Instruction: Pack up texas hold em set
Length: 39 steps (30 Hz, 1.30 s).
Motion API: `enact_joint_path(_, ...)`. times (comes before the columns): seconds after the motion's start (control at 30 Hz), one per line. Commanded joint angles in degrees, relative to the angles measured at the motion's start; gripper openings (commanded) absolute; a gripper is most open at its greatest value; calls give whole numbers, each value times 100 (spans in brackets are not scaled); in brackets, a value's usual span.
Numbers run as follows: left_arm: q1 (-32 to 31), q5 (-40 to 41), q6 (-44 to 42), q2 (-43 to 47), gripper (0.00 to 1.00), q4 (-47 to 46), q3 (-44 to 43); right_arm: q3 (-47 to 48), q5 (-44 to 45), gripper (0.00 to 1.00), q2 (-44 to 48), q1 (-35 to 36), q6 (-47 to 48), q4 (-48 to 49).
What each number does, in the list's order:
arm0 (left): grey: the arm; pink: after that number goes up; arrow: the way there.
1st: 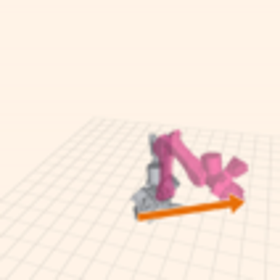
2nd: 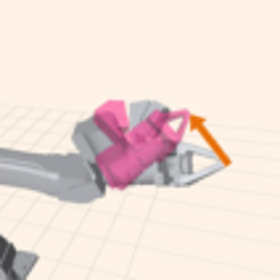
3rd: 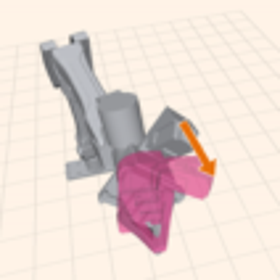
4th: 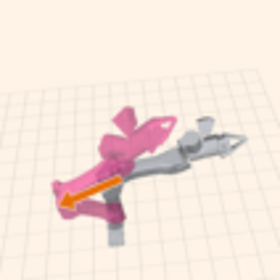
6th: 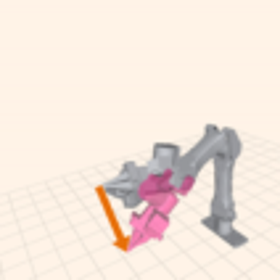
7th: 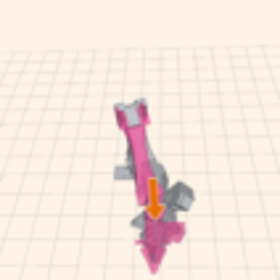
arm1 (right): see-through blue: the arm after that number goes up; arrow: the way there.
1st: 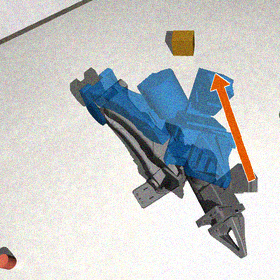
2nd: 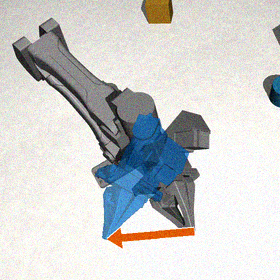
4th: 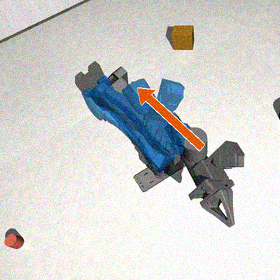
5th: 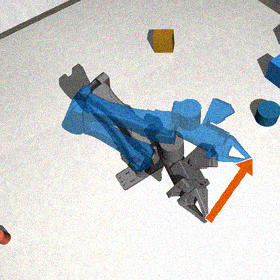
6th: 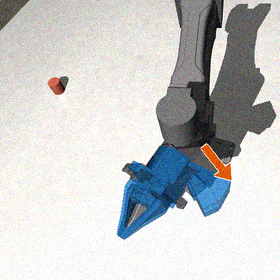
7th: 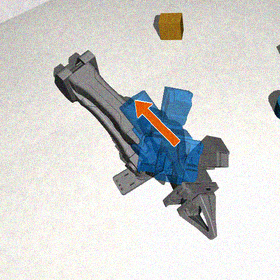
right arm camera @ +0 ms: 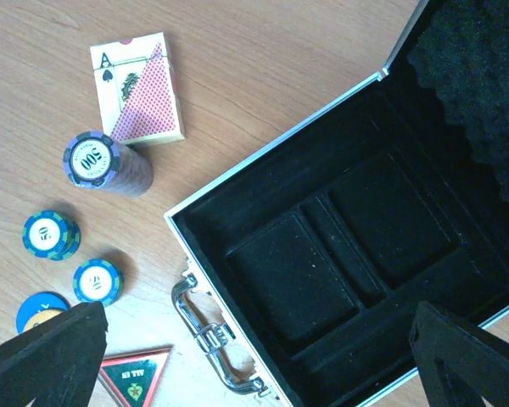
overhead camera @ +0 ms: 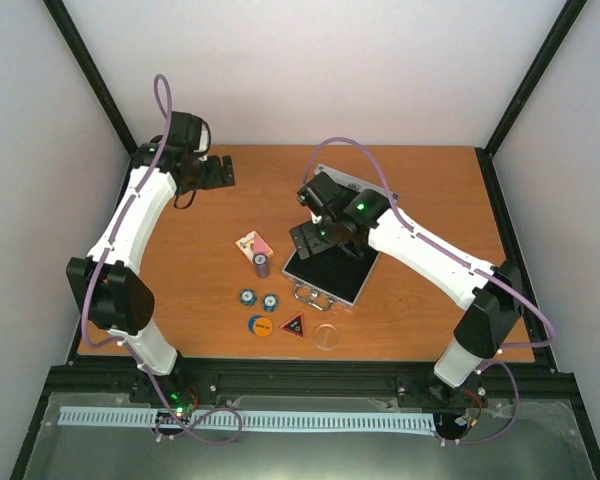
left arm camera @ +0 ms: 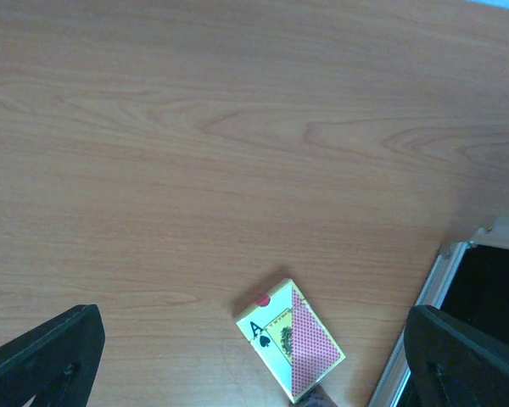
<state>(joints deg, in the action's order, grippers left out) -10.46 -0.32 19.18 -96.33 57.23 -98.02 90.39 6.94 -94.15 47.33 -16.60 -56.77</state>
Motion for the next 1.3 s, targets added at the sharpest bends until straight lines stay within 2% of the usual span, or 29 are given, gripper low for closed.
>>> enact_joint_path(0.0, 9, 81, -242, 36, 100, 203, -450, 236, 131, 100, -86, 66, 1, 84)
enact_joint_path(0.23, 11, 133, -308, 254, 100, 170, -207, 250, -203, 100, -206, 66, 97, 285)
enact_joint_path(0.43, 9, 56, -176, 388, 100, 93, -71, 818, -391, 92, -723, 66, 230, -75)
enact_joint_path(0.8, 9, 121, -169, 581, 100, -62, 213, 1136, -1034, 85, -1706, 421, 398, 26)
enact_joint_path(1.0, 9, -122, -107, 621, 100, -107, 309, 1598, -1338, 76, -2259, 575, 513, 54)
enact_joint_path(1.27, 13, -187, -58, 607, 100, -139, 396, 1787, -1622, 76, -2731, 584, 584, 79)
